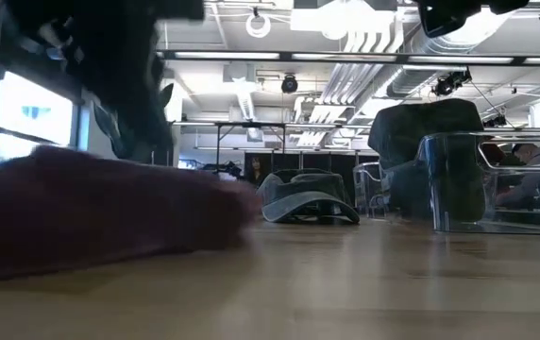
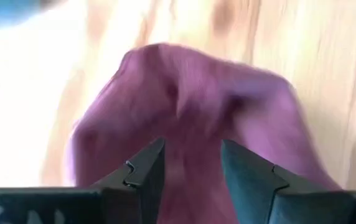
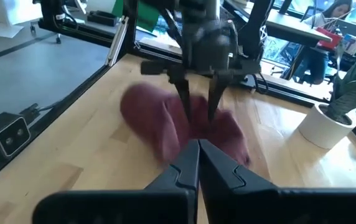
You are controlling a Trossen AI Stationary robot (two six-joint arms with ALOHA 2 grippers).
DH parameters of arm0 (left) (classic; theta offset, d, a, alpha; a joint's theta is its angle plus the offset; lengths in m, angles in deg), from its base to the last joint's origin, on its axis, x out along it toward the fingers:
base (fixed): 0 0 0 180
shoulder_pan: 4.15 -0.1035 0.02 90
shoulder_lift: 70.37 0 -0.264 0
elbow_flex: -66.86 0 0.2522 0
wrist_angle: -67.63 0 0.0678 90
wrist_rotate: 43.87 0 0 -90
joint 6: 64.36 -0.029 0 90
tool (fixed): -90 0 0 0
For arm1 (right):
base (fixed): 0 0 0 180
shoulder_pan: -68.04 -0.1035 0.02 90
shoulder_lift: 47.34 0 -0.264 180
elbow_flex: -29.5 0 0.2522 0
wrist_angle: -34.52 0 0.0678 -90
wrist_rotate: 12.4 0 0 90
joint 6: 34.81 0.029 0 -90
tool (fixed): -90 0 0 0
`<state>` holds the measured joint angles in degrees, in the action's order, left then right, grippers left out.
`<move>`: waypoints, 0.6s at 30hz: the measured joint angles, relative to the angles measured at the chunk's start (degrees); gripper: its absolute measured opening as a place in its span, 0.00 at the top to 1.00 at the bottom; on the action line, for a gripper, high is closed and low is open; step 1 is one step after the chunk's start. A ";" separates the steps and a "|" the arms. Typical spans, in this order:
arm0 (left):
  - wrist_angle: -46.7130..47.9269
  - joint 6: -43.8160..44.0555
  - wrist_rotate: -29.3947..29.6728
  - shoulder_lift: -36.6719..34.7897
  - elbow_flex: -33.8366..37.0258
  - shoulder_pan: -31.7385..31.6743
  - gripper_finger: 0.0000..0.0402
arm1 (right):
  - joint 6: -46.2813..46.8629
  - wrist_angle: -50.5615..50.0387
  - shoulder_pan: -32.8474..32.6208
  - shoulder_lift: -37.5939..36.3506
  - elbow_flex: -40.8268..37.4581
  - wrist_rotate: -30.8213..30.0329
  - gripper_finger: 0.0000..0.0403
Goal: Pick & Place hat
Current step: Put the red cap into the top transparent bin
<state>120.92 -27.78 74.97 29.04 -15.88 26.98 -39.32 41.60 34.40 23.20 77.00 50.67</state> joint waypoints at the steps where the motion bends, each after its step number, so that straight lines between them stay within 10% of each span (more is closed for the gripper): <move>1: 0.65 -1.79 1.13 -0.02 -1.53 -0.12 0.63 | -0.01 -0.01 0.00 -0.14 0.00 -0.21 0.99; 18: 12.49 4.07 -7.51 -4.34 6.62 -2.99 0.64 | 7.08 -3.71 0.00 -0.42 0.02 -0.06 0.99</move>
<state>133.41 -23.71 67.46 24.70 -9.26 23.99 -32.24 37.88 34.40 22.78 77.02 50.61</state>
